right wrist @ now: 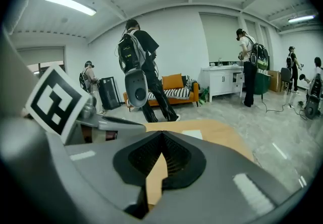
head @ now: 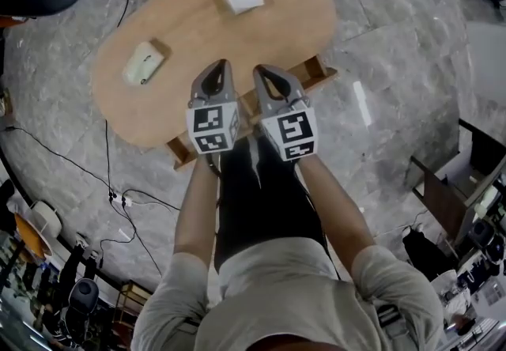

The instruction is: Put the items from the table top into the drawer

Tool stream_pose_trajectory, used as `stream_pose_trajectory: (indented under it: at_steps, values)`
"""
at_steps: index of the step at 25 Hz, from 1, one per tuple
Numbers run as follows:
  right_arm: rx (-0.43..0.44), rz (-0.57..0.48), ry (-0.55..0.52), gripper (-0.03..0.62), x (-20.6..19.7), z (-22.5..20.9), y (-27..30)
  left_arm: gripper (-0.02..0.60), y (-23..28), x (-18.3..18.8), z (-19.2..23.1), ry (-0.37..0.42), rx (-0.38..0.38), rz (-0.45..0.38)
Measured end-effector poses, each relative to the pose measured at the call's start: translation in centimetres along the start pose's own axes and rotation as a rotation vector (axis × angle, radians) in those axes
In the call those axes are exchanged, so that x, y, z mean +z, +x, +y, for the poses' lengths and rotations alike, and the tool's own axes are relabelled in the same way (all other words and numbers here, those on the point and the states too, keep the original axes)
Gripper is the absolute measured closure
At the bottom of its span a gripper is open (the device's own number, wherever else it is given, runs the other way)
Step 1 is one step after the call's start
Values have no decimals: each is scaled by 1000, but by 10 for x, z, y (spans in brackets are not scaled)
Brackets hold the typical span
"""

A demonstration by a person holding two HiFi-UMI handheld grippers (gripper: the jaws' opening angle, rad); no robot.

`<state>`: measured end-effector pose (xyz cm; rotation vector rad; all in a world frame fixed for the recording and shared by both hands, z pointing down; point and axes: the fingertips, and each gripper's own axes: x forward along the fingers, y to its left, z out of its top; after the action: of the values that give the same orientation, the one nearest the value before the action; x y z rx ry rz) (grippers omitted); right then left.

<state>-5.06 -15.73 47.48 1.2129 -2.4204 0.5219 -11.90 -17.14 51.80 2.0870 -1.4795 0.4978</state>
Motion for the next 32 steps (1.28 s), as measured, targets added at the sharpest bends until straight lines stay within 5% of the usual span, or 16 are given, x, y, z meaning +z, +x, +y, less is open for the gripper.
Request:
stream_pose_trajectory:
  at_steps: [17,25,30,32]
  values:
    - [-148,68,159,586,-64,-66,73,556,194,-39,43,118,-144,178]
    - [-168,40,185,586,-50,-59,69,454,237,-58,57,103,-136,255]
    - [-186,52,199,586,-55,-61,67,461,256,-64,62,123,-130,273]
    - [-193,43,199,586,-58,-62,64,524,254,-63,63,124,-142,272]
